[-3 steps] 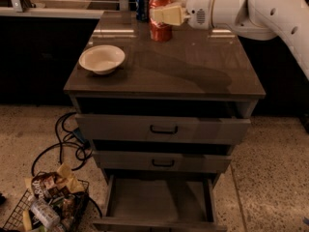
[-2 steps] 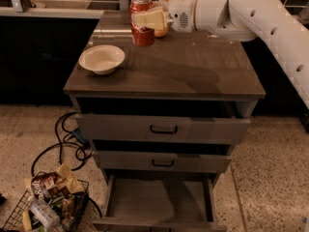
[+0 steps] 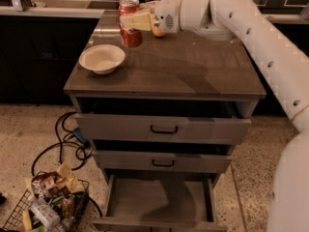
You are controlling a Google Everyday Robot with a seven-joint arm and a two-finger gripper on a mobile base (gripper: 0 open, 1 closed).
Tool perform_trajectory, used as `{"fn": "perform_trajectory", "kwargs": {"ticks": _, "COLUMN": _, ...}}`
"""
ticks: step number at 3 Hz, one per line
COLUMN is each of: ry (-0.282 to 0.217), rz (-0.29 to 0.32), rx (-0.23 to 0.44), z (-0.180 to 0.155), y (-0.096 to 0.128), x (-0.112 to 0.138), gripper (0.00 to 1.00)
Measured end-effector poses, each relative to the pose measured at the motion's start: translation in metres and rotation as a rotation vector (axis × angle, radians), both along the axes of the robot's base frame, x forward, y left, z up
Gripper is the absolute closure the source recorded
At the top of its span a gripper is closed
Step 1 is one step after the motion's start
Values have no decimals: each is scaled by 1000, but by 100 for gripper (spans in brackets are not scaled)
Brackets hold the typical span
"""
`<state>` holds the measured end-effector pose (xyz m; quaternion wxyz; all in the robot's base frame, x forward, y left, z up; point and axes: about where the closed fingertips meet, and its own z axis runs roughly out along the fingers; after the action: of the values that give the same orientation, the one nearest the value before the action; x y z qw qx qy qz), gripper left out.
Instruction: Place coke can into paper bowl
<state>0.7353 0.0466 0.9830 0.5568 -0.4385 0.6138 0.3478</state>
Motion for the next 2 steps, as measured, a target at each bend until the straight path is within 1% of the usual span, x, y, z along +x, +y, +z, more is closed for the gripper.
{"fn": "perform_trajectory", "kwargs": {"ticks": 1, "ry": -10, "rz": 66, "rx": 33, "z": -1, "y": 35, "x": 10, "gripper": 100}}
{"fn": "perform_trajectory", "kwargs": {"ticks": 2, "ry": -22, "rz": 116, "rx": 47, "z": -3, "y": 64, "x": 13, "gripper": 100}}
